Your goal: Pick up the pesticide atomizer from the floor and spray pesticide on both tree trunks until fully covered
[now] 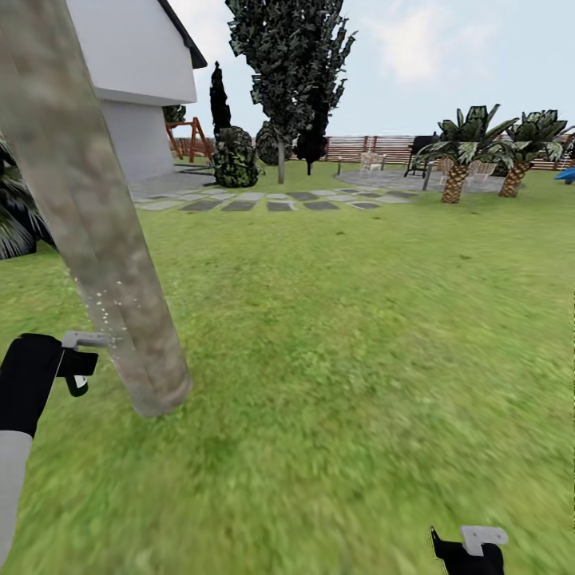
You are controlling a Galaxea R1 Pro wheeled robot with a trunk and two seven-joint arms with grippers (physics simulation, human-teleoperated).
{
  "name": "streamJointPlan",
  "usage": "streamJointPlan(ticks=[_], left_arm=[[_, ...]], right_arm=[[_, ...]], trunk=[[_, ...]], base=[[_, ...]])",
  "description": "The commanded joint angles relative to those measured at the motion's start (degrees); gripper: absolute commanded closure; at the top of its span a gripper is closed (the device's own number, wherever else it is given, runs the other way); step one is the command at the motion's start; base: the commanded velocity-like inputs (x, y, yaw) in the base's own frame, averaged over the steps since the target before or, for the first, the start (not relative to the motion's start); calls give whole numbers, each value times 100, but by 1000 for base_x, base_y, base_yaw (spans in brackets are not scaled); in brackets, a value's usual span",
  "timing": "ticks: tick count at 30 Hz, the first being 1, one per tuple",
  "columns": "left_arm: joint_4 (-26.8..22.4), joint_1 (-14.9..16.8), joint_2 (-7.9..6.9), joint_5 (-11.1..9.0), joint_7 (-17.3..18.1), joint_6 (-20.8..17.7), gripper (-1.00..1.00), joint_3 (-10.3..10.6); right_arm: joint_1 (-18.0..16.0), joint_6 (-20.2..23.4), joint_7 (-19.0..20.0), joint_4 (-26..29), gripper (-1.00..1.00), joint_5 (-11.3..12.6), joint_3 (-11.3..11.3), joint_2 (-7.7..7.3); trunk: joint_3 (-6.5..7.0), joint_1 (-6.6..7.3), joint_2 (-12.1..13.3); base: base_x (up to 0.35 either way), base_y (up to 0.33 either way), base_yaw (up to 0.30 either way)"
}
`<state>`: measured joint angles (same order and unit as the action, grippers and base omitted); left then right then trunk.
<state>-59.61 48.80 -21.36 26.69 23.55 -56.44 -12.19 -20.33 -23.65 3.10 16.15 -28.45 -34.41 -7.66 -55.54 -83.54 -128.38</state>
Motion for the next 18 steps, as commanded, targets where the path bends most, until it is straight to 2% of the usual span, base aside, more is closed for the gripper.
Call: streamJointPlan(ticks=[1, 9, 13, 18], left_arm=[[-7, 4, 1, 64, 62, -16, 100, -6], [2, -1, 0, 73, 54, -16, 100, -18], [2, -3, 0, 73, 41, -16, 100, -27], [51, -272, 3, 69, 28, -1, 100, -26]], right_arm=[[-6, -25, 32, -6, -100, -29, -48, 2], [-6, -25, 32, -6, -100, -29, -48, 2], [-6, -25, 32, -6, -100, -29, -48, 2], [-6, -25, 32, -6, -100, -29, -48, 2]], trunk=[[-5, 0, -2], [-5, 0, -2], [-5, 0, -2], [-5, 0, -2]], base=[[110, -277, 0], [20, -277, 13], [0, -277, 226], [0, -277, 275]])
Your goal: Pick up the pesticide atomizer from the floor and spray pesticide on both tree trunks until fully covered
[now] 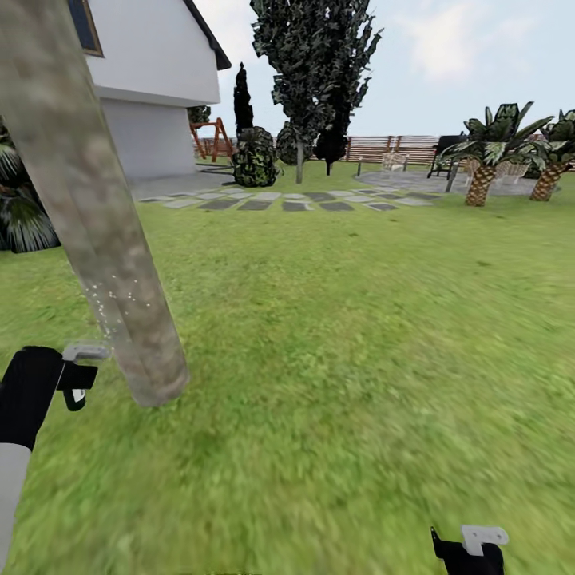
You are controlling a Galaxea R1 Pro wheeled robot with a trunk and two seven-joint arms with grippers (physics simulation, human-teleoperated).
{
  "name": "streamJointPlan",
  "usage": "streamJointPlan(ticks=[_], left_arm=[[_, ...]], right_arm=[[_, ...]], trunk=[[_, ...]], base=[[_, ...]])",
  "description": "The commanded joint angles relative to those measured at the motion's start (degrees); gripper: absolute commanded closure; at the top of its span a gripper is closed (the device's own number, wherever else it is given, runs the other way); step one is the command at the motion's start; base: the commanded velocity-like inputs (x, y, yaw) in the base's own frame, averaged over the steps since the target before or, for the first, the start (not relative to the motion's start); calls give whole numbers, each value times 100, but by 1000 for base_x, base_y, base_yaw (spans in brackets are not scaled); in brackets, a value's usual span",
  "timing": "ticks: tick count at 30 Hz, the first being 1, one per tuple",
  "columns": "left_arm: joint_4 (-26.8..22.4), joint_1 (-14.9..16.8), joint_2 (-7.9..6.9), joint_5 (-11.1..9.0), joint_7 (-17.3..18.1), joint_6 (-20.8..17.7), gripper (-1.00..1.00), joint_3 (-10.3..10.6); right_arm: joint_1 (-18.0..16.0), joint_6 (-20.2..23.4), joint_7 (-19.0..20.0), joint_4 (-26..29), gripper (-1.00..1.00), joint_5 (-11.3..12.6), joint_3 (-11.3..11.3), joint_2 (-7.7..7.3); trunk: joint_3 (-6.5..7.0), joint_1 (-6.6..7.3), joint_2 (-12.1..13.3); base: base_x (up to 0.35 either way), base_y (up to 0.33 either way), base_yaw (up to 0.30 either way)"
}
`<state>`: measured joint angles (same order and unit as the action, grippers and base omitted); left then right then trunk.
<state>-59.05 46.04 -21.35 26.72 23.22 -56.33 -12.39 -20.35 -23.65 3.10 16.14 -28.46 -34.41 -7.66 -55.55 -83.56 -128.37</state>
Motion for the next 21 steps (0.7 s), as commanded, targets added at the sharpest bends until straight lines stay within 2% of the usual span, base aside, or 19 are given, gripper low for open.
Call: streamJointPlan(ticks=[1, 6, 11, 17, 21], left_arm=[[86, -69, 14, 54, 60, 2, 100, -2], [398, -136, 194, 77, 36, 56, 100, 0], [419, -175, 202, 80, 27, 62, 100, -14], [428, -224, 199, 79, -86, 69, 100, -13], [656, -235, 202, 77, -130, 92, 100, -11]], right_arm=[[-6, -25, 32, -4, -100, -28, -48, 1], [-4, -25, 32, 2, -100, -28, -48, 1], [-4, -25, 32, -1, -100, -27, -48, 1], [-5, -25, 32, 4, -100, -22, -48, 1], [-4, -25, 32, 4, -100, -21, -48, 1]], trunk=[[-5, 1, -3], [-5, 1, -3], [-5, 1, -3], [-5, 1, -3], [-5, 1, -3]], base=[[0, -277, 277], [17, -277, 277], [127, -272, 260], [180, -242, 46], [270, -125, 1]])
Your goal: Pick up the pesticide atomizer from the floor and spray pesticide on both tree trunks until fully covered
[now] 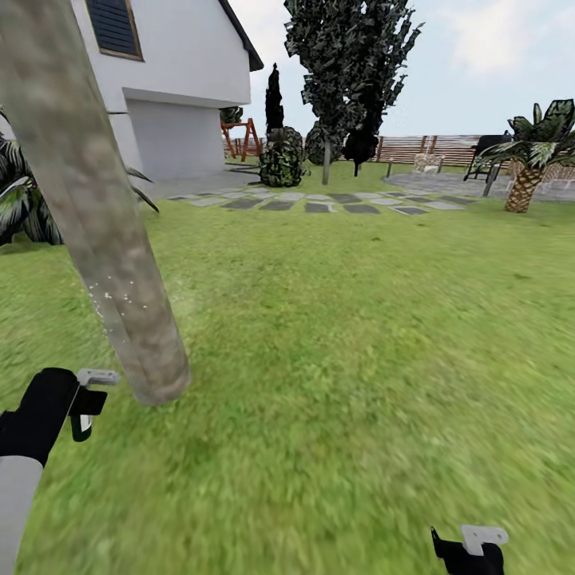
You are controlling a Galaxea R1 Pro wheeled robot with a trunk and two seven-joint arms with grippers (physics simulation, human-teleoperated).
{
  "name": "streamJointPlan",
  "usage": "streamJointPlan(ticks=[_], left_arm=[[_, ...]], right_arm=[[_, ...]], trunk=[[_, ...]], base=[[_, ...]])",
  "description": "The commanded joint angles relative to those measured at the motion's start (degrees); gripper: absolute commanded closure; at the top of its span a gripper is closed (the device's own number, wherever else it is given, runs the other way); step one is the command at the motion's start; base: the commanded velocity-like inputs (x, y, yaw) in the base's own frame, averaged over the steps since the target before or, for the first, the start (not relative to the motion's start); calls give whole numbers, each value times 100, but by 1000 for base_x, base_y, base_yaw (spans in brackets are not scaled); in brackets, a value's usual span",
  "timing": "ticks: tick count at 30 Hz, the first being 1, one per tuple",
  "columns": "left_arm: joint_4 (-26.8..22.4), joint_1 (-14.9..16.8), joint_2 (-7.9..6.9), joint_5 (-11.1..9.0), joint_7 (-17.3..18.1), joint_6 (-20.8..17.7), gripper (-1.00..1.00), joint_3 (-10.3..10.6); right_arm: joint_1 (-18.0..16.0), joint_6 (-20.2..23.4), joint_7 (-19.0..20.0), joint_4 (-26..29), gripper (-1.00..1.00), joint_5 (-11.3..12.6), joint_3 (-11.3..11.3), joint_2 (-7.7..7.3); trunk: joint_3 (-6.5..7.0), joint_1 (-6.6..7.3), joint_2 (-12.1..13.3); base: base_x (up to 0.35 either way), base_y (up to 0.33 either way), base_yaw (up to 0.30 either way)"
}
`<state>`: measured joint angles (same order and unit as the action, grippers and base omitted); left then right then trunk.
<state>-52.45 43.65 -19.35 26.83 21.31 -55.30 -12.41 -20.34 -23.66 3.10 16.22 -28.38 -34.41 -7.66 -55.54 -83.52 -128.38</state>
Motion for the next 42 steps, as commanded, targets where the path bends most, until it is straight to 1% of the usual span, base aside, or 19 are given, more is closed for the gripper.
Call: streamJointPlan(ticks=[1, 3, 5, 7, 9, 10, 11, 13, 16, 17, 18, 19, 20, 21, 23, 26, 30, 37, 42], left_arm=[[39, 4, 2, 63, 60, -10, 100, -12], [139, 3, 2, 57, 58, -2, 100, -15], [284, 3, 2, 46, 56, 108, 100, -15], [552, 3, 2, 36, 47, 456, 100, -81], [731, 3, 2, 34, 15, 699, 100, -263], [814, 3, 2, 33, -55, 788, 100, -459], [849, 3, 2, 37, -117, 825, 100, -566], [978, 3, 5, 40, -239, 853, 100, -659], [1361, -54, 90, 30, -636, 907, 100, -691], [1433, -140, 112, 16, -768, 1075, 100, -698], [1492, -265, 140, -62, -931, 1491, 100, -711], [1532, -325, 176, -138, -1029, 1699, 100, -719], [1678, -441, 292, -367, -1409, 2041, 100, -778], [1767, -489, 373, -518, -1811, 2150, 100, -816], [1826, -516, 416, -657, -2081, 2196, 100, -831], [1897, -539, 545, -897, -2251, 2284, 100, -830], [1848, -541, 676, -908, -2320, 2348, 100, -830], [1817, -542, 683, -899, -2345, 2327, 100, -833], [1789, -542, 763, -916, -2563, 2324, 100, -826]], right_arm=[[-5, -25, 32, -4, -100, -28, -48, 2], [-5, -25, 32, -4, -100, -27, -48, 2], [-5, -25, 32, -4, -100, -28, -48, 2], [-5, -25, 32, -4, -100, -27, -48, 2], [-5, -25, 32, -4, -100, -27, -48, 2], [-5, -25, 32, -4, -100, -27, -48, 2], [-5, -25, 32, -4, -100, -27, -48, 2], [-5, -25, 32, -4, -100, -27, -48, 2], [-5, -25, 38, -4, -100, -27, -48, 2], [-5, -25, 39, -4, -100, -27, -48, 2], [-5, -25, 41, -4, -100, -27, -48, 5], [-5, -25, 41, -4, -100, -27, -47, 7], [-5, -25, 41, -4, -100, -27, -48, 9], [-5, -25, 41, -6, -100, -31, -47, 10], [-5, -25, 41, -10, -100, -34, -43, 10], [-5, -25, 41, -13, -100, -41, -40, 10], [-5, -25, 41, -13, -100, -40, -40, 10], [-5, -25, 41, -13, -100, -39, -40, 12], [-5, -25, 41, -13, -100, -44, -40, 10]], trunk=[[-5, -2, -2], [-5, -2, -2], [-5, -2, -2], [-5, -2, -2], [-5, -2, -2], [-5, -2, -2], [-5, -2, -2], [-5, -2, -2], [-5, -2, -2], [-5, -2, -2], [-5, -2, -2], [-5, -2, -2], [-5, -2, -2], [-5, -2, -2], [-5, -2, -2], [-5, -2, -2], [-5, -2, -2], [-5, -2, -2], [-5, -2, -2]], base=[[319, -28, 5], [328, -14, 50], [334, -4, 131], [335, -1, 214], [336, 0, 259], [336, 0, 272], [336, 0, 275], [334, 0, 277], [159, 0, 137], [35, 0, 28], [14, 0, 12], [9, 0, 7], [3, 0, 2], [1, 0, 1], [0, 0, 0], [0, 0, 0], [124, -74, 0], [236, -160, 0], [240, -163, 0]])
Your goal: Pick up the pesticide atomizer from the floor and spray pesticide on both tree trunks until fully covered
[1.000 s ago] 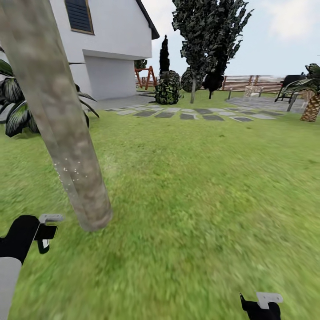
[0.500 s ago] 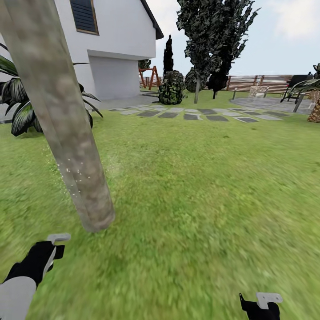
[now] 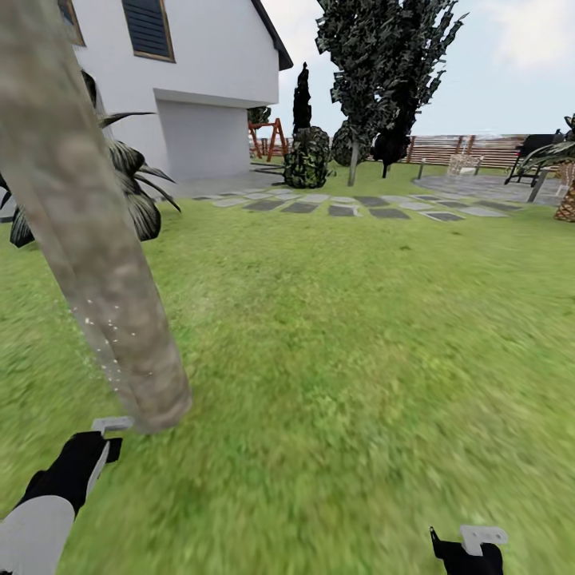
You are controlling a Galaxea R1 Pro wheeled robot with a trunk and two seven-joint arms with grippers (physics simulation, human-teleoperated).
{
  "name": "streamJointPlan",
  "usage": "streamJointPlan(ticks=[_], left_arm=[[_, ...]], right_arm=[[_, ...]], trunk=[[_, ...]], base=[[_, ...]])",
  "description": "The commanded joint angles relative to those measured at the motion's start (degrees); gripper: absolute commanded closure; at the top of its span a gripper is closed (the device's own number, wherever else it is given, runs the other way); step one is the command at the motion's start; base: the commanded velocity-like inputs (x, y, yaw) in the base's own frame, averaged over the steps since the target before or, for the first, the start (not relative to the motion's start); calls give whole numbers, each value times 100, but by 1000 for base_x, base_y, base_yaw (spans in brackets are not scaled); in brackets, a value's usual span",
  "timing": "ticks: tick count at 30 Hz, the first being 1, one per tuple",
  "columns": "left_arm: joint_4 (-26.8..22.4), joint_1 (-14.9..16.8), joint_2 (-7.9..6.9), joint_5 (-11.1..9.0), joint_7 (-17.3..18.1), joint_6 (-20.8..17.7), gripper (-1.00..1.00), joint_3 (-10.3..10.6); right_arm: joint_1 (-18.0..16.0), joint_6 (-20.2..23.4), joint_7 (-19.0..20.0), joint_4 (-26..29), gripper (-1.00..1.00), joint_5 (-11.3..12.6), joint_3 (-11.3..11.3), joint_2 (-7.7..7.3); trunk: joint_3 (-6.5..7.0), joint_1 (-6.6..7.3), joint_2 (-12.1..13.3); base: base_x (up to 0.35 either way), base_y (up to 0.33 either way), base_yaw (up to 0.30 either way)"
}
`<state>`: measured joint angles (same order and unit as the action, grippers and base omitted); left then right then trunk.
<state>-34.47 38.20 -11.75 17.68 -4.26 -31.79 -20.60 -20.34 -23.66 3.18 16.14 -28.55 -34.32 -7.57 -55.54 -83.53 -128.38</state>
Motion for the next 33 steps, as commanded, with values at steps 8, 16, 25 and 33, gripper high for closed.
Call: streamJointPlan(ticks=[8, 16, 25, 33], left_arm=[[-34, 3, 3, -1, -24, -37, 100, -15], [-33, 3, 6, -10, -22, -37, 100, -15], [-35, 3, 1, -1, -22, -40, 100, -23], [-38, 3, -3, -1, -26, -46, 100, -24]], right_arm=[[-5, -25, 33, -6, -100, -28, -48, 12], [-5, -25, 32, -6, -100, -28, -48, 21], [-6, -25, 25, -6, -100, -28, -48, 20], [-5, -25, 26, -6, -100, -28, -48, 19]], trunk=[[-5, -2, -2], [-5, -2, -2], [-5, -2, -2], [-5, -2, -2]], base=[[216, -184, 2], [95, -266, 225], [113, -264, 277], [229, -203, 277]])
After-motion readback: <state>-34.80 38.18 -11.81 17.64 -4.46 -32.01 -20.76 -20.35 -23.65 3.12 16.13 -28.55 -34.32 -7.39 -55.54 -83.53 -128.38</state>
